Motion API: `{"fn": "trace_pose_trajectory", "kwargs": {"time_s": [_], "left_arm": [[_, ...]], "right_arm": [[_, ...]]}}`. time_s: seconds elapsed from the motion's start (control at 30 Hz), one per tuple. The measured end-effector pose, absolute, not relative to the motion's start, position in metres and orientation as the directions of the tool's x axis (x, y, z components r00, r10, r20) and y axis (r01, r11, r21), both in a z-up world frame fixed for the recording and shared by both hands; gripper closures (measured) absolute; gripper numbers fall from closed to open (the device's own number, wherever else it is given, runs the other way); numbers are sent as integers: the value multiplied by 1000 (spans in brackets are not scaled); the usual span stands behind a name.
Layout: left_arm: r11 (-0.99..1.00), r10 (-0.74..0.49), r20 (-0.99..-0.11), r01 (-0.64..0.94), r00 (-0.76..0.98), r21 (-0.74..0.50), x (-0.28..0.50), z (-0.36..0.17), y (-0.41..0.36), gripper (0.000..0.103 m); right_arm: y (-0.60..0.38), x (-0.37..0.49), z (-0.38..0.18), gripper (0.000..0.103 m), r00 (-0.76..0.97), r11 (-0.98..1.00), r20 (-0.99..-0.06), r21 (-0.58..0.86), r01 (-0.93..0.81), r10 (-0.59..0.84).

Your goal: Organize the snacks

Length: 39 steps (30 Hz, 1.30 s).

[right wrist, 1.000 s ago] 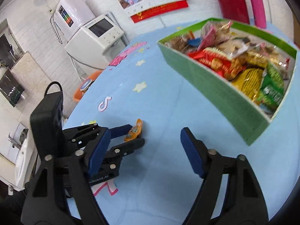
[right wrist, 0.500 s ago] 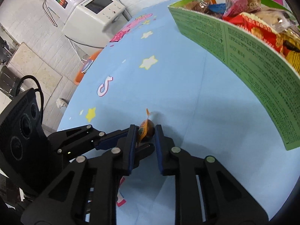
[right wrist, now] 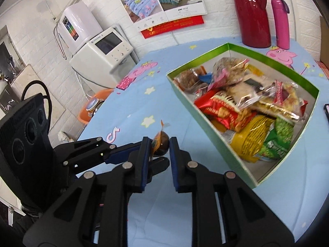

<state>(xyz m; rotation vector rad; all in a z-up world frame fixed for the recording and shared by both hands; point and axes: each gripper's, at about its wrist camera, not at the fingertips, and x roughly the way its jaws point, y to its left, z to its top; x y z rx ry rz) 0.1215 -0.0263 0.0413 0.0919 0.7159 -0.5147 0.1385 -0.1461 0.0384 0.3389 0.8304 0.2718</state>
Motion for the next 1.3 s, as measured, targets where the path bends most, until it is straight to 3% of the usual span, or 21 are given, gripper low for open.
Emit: {"fn": "trace_pose_trajectory", "kwargs": {"time_s": [0.3,0.47,0.5,0.53,0.57,0.63,0.87,1.0,1.1,1.17,1.23,1.3], "left_arm": [[823,-473,-641,562,604,-78,164,55,-89,79],[831,-441,-662,554,606,-47,188,44,-113,78],[843,-422,-661,537,620,-34,190,41,-114,75],[855,-404,-663,518,630,-29,192,37,-113,60],[866,-392,-664,499,637,-31,194,35,-110,32],[897,-361,-634,442,684,-33,191,32,-100,14],[920,-317,-633,392,706,-24,184,34,-83,14],[931,-308,-628,361,715,-46,170,42,-75,14],[941,-296,-620,332,727,-60,152,50,-68,14],[951,-262,-624,306,737,-38,140,54,-66,9],[960,-234,-625,278,745,-27,126,57,-63,2],[969,-205,-621,245,757,-21,112,57,-59,1]], "right_arm": [[-211,139,56,82,705,917,-651,399,1,282],[-240,147,46,80,716,906,-649,420,56,257],[-245,147,44,68,717,908,-655,412,77,236],[-248,146,42,50,717,913,-665,394,102,207],[-251,143,41,44,724,917,-664,381,117,184],[-255,138,40,41,738,921,-654,370,120,167],[-259,135,40,31,739,910,-650,395,127,179],[-251,125,47,21,748,915,-639,387,114,177],[-246,111,56,20,766,920,-621,377,108,165],[-242,99,62,18,779,928,-612,355,112,140],[-237,85,66,10,790,934,-601,337,117,117],[-233,70,68,6,800,936,-589,331,116,110]]}}
